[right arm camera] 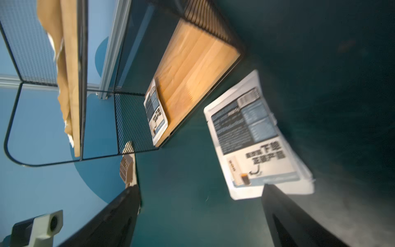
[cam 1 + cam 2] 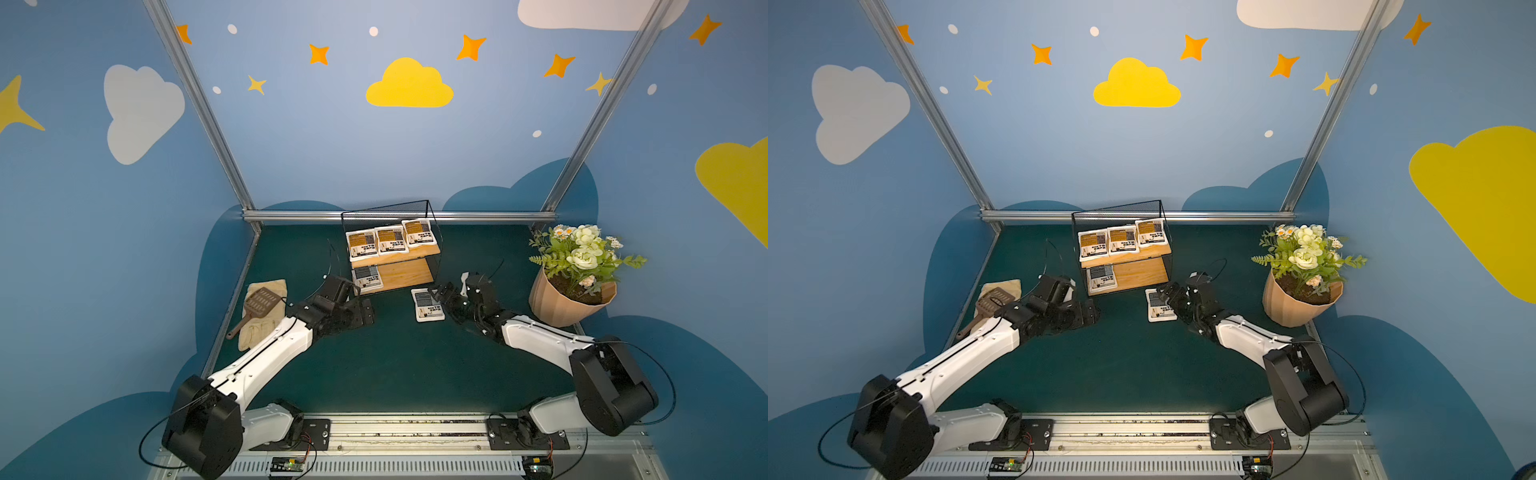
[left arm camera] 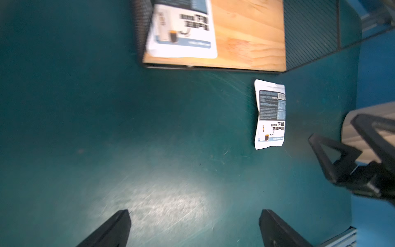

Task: Place the bagged coffee beans on the shelf by color
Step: Move the bagged coffee beans to the center of the board.

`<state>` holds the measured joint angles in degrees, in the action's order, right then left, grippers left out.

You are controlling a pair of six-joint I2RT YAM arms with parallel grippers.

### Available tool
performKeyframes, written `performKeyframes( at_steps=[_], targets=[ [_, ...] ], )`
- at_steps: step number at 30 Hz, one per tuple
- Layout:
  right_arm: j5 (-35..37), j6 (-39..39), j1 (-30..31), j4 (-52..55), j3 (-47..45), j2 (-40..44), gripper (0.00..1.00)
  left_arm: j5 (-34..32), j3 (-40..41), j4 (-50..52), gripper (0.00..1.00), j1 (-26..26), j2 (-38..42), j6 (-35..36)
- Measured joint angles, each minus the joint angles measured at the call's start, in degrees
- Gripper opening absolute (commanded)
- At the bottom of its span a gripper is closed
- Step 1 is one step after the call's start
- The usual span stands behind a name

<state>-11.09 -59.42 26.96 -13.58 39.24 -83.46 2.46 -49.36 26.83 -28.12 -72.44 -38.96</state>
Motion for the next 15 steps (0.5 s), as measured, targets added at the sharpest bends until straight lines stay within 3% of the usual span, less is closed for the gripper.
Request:
performKeyframes(
  at_steps=[7,15],
  targets=[
    [-9.3,7.5,-8.4,-1.3,0.0,-9.4,0.90,-1.0,-2.6,-2.4,1.00,-2.8,-7.6,0.2],
    [-13.5,10.2,-8.5,-5.5,3.7,-16.0,0.88,-1.3,-3.4,-3.1,1.00,-4.4,-9.3,1.1]
  ],
)
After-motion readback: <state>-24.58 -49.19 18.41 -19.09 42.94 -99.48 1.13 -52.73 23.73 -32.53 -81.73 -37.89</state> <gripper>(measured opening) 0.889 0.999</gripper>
